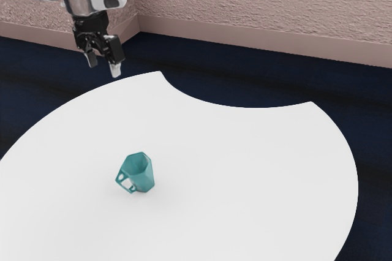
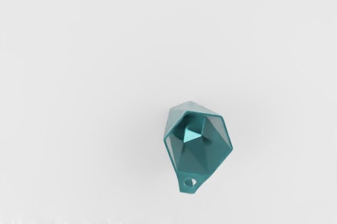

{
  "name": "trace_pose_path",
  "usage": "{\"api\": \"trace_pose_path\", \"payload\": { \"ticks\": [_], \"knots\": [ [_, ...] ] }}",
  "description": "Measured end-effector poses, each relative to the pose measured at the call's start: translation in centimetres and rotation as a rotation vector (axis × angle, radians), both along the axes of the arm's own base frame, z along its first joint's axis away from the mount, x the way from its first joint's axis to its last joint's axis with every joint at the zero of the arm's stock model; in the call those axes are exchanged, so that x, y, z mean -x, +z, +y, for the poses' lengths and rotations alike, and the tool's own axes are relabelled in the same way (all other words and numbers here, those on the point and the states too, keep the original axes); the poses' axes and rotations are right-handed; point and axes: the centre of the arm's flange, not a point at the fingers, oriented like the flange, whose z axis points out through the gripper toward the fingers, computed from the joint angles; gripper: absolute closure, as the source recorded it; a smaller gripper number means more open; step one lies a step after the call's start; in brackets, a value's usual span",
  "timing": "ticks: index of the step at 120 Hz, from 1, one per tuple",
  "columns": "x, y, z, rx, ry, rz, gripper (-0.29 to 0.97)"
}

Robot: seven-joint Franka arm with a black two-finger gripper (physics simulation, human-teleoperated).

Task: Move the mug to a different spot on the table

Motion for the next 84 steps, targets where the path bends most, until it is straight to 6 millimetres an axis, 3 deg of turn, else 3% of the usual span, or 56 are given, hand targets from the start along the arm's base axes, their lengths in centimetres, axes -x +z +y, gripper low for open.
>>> {"api": "trace_pose_path", "payload": {
  "ticks": [48, 84],
  "knots": [
    [-0.2, -0.9, -5.0, 0.01, -0.006, 0.024, 0.0],
    [-0.2, -1.0, -4.6, 0.01, 0.035, 0.027, 0.0]
  ]
}}
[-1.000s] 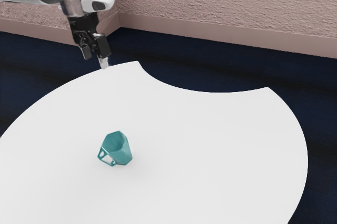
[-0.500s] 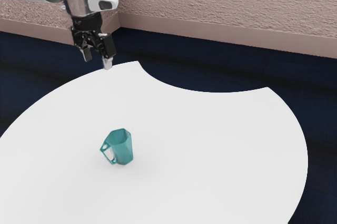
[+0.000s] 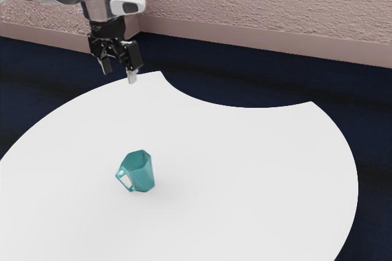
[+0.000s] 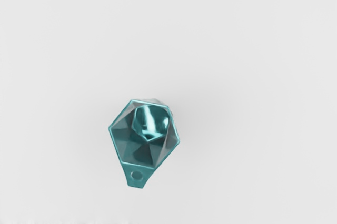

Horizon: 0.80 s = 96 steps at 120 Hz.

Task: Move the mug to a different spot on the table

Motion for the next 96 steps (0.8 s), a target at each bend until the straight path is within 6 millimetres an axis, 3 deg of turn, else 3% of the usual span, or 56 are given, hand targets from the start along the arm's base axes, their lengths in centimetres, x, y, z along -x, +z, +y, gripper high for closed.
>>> {"api": "trace_pose_path", "payload": {
  "ticks": [52, 96],
  "knots": [
    [-0.2, -0.2, 3.5, 0.0, 0.09, 0.005, 0.0],
    [-0.2, -0.3, 3.4, 0.0, 0.097, 0.007, 0.0]
  ]
}}
